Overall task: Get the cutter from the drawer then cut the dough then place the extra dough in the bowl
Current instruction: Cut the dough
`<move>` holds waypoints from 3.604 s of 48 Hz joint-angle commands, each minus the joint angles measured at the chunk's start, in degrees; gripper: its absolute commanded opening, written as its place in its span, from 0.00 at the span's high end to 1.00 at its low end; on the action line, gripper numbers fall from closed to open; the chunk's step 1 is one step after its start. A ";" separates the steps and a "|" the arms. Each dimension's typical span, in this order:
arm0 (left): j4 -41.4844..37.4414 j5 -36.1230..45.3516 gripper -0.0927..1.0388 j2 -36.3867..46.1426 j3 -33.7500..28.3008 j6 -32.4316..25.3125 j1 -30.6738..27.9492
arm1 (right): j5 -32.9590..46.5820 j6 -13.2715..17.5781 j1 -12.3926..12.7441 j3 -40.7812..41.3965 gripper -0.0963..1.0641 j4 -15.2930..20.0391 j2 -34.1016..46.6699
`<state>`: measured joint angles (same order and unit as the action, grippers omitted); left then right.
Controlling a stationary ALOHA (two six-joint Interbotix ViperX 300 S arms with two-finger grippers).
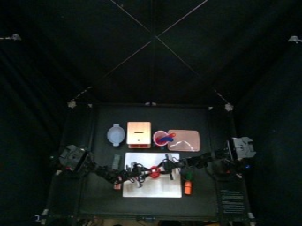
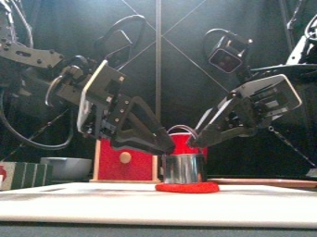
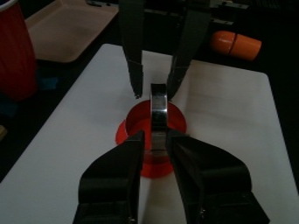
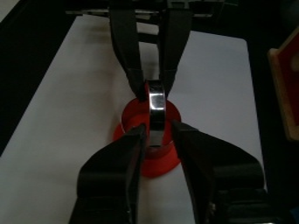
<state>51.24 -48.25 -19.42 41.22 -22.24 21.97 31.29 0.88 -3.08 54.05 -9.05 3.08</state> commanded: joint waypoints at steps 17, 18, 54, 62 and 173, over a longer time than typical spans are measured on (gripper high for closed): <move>-0.44 2.72 0.36 0.09 -1.14 -0.09 -0.26 | 0.00 0.18 0.09 -0.70 0.47 -0.09 1.93; -0.53 2.81 0.36 0.09 -1.14 -0.09 -0.26 | 0.00 0.18 0.09 -0.53 0.47 0.00 2.11; 1.85 12.48 0.43 -8.09 -3.08 3.60 -0.62 | -2.81 0.26 0.00 1.05 0.47 1.85 7.82; 2.20 13.36 0.50 -9.14 -2.46 6.15 -0.53 | -2.90 0.26 0.00 0.18 0.47 1.85 9.58; -8.26 7.73 0.17 7.65 -1.23 -3.16 -5.71 | -10.63 0.26 -4.48 -4.57 0.21 3.78 -1.23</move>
<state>43.77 -38.06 -13.54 40.08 -25.49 15.82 21.09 1.14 -7.47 51.15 -5.45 3.87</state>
